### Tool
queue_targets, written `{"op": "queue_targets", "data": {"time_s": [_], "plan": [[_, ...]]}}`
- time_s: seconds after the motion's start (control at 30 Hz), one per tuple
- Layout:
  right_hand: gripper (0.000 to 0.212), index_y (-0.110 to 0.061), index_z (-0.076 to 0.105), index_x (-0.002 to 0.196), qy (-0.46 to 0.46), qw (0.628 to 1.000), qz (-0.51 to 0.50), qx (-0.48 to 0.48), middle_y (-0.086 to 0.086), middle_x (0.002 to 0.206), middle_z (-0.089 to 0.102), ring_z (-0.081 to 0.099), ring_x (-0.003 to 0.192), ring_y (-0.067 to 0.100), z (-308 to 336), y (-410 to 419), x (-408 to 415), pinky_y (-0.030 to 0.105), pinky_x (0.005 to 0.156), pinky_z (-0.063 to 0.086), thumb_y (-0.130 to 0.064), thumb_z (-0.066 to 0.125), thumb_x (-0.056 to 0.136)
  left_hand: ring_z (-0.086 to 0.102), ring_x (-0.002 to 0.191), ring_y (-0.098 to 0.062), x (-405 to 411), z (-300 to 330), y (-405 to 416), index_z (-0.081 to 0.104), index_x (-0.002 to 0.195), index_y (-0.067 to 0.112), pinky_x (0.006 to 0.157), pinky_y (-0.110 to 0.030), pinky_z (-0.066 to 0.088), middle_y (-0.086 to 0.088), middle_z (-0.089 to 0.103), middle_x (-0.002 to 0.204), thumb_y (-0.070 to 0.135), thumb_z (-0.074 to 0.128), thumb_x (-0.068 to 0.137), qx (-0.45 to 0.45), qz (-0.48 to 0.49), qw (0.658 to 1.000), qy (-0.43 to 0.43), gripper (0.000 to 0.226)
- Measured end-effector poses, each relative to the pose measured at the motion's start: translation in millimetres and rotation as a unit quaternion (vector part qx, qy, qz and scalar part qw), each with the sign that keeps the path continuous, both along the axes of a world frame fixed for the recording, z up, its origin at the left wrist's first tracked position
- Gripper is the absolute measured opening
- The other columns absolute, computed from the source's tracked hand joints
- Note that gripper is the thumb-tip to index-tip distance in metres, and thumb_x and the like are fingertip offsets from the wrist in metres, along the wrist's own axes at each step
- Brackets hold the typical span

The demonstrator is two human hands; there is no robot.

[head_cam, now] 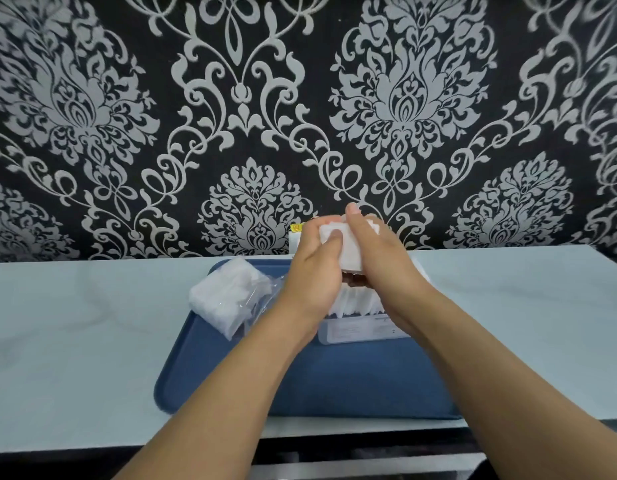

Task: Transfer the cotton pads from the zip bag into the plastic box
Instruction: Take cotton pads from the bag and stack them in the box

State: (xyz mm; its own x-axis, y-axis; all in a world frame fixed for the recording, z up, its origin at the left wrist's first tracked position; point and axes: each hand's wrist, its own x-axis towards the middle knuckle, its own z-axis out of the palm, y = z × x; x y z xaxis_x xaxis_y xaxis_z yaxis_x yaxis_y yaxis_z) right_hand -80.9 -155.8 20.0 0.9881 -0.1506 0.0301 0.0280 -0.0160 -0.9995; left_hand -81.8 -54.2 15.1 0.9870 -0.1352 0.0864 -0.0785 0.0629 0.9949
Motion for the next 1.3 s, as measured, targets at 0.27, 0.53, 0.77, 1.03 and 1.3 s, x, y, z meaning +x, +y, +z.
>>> {"op": "queue_targets", "data": {"time_s": [0.27,0.53,0.77,1.03,1.3], "plan": [[0.043,-0.010,0.065,0.117,0.024,0.994,0.084,0.062,-0.001,0.086,0.070,0.063,0.070,0.009,7.6,-15.6,-6.2,0.024,0.061,0.047,-0.039,0.073,0.087,0.069,0.089,-0.022,6.2,-6.3,-3.4,0.055,0.110,0.024,0.081,-0.050,0.057,-0.003,0.070,0.099,0.033,0.048,0.103,0.076,0.149,0.978,-0.122,0.013],[0.030,-0.002,0.074,0.101,0.127,0.986,0.057,0.088,0.008,0.090,0.071,0.057,0.071,0.013,12.8,-59.2,-13.5,0.020,0.056,0.045,-0.020,0.080,0.078,0.054,0.054,-0.003,3.4,-6.3,-4.6,0.062,0.097,0.025,0.058,-0.023,0.043,0.006,0.065,0.067,0.044,0.052,0.100,0.125,0.123,0.969,-0.172,0.021],[0.030,-0.015,0.055,0.070,0.167,0.965,-0.030,-0.199,0.000,0.073,0.050,0.045,0.056,0.015,5.2,-103.9,-22.4,0.023,0.044,0.030,-0.031,0.079,0.071,0.058,0.078,-0.001,6.0,-26.5,14.8,0.071,0.084,0.028,0.070,-0.021,0.045,0.016,0.068,0.082,0.051,0.074,0.080,0.421,-0.077,0.874,-0.232,0.024],[0.044,-0.012,0.044,0.061,0.183,0.905,-0.011,-0.385,0.000,0.052,0.043,0.037,0.039,0.012,-3.7,-86.8,-4.9,0.021,0.039,0.028,-0.032,0.082,0.068,0.057,0.083,-0.001,7.4,-34.7,10.3,0.071,0.091,0.030,0.074,-0.025,0.050,0.020,0.064,0.084,0.069,0.076,0.066,0.474,-0.112,0.844,-0.223,0.046],[0.051,-0.015,0.044,0.070,0.203,0.808,-0.006,-0.553,0.000,0.072,0.053,0.052,0.066,0.020,-13.1,-88.5,12.2,0.030,0.059,0.042,-0.041,0.087,0.058,0.057,0.085,-0.007,11.3,-37.3,-3.9,0.066,0.097,0.031,0.077,-0.033,0.053,0.018,0.061,0.087,0.062,0.074,0.075,0.528,-0.121,0.803,-0.247,0.039]]}}
